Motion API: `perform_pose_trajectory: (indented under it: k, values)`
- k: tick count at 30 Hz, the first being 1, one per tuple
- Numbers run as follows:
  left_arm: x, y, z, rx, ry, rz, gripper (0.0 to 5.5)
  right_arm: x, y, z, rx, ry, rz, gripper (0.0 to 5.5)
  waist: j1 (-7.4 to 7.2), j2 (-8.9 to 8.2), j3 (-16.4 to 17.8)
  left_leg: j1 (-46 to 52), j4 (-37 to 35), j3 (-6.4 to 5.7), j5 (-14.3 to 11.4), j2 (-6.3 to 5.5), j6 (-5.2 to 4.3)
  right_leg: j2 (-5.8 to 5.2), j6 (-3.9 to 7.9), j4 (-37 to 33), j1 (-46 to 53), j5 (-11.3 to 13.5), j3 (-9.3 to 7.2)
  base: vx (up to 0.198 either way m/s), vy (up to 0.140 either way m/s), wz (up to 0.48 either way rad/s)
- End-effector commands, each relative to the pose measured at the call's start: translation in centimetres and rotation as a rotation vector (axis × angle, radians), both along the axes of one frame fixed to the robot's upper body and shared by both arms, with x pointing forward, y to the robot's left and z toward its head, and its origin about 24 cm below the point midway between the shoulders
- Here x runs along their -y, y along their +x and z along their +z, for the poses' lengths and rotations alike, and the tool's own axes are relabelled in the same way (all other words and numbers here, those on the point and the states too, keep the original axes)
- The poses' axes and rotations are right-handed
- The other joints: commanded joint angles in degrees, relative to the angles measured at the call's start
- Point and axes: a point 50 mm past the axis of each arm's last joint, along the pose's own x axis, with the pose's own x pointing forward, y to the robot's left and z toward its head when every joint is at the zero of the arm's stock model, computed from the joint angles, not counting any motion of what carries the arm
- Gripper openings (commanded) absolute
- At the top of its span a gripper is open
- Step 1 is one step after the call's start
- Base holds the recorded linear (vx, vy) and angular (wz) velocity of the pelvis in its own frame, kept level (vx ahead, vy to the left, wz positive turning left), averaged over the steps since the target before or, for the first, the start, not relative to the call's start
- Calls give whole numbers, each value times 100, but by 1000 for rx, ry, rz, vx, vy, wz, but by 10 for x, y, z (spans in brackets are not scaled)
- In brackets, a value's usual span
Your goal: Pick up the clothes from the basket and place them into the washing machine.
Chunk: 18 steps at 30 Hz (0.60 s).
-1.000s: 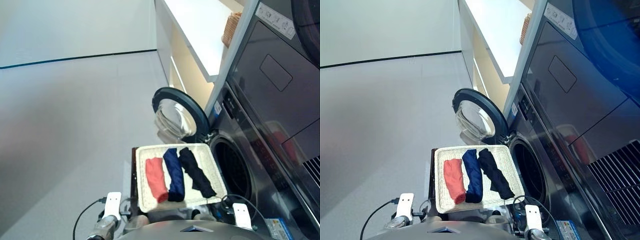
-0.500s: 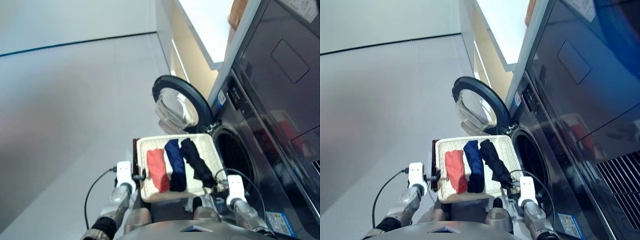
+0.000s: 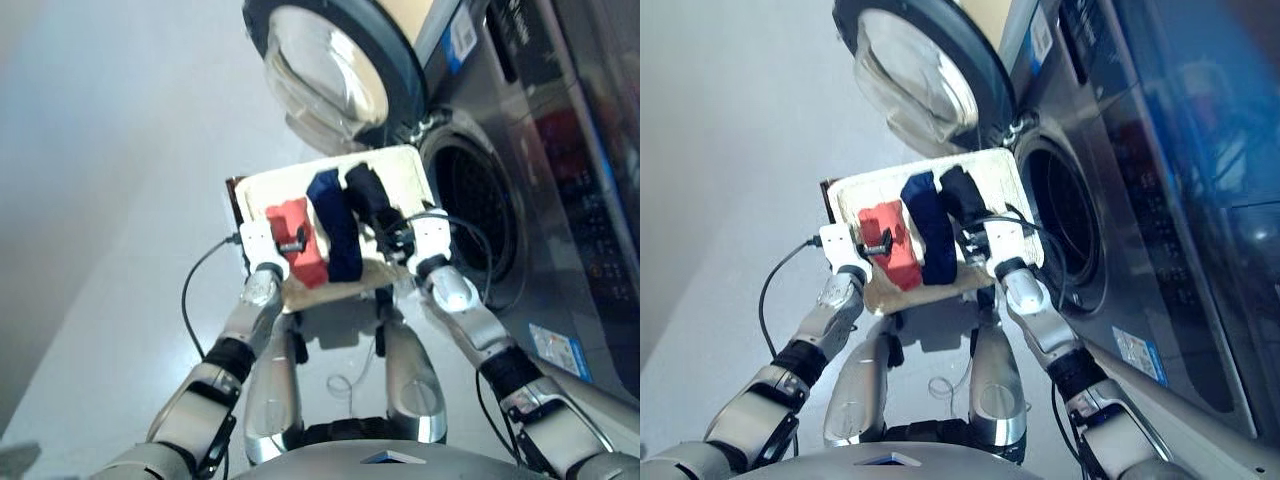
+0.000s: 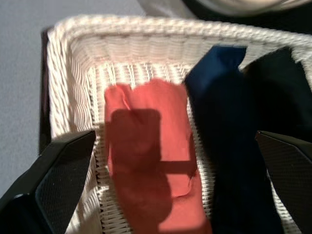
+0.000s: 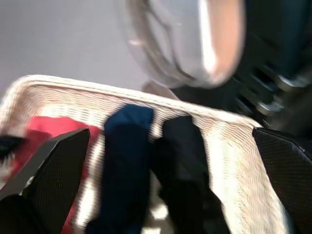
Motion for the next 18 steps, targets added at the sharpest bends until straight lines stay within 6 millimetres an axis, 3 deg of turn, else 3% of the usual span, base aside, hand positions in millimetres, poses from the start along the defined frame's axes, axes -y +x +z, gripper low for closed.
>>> perform_pose_trajectory:
  k: [1,6,12,13,18]
  values:
    - [4,9,16,73,-16,62,550,-24,-15,53,246,132,103,550,-121,-213,-57,-383,1262,62,-916,138,-94,5,-3,644,-701,-156,142,-98,-32,-23]
    - [-1,24,34,105,10,142,550,-46,-24,87,368,229,186,550,-185,-282,-57,-1330,1808,-48,-1022,223,-105,64,-35,1090,-1573,-236,194,-85,-36,2]
    - [-2,33,46,105,-43,187,550,-58,-29,105,435,262,226,550,-207,-336,-57,-1990,2298,-109,-1149,279,-84,97,-39,1500,-2213,-289,254,-30,-11,4]
    - [-2,33,42,82,-69,197,550,-59,-30,104,432,269,227,550,-204,-324,-57,-1982,2432,-173,-1364,303,-127,121,-3,1646,-2198,-494,269,53,-6,-33]
    - [-2,42,52,66,-213,244,550,-66,-30,113,450,286,236,550,-205,-330,-57,-2393,2762,-253,-1477,341,-108,169,-30,1908,-2603,-580,288,12,-2,-7]
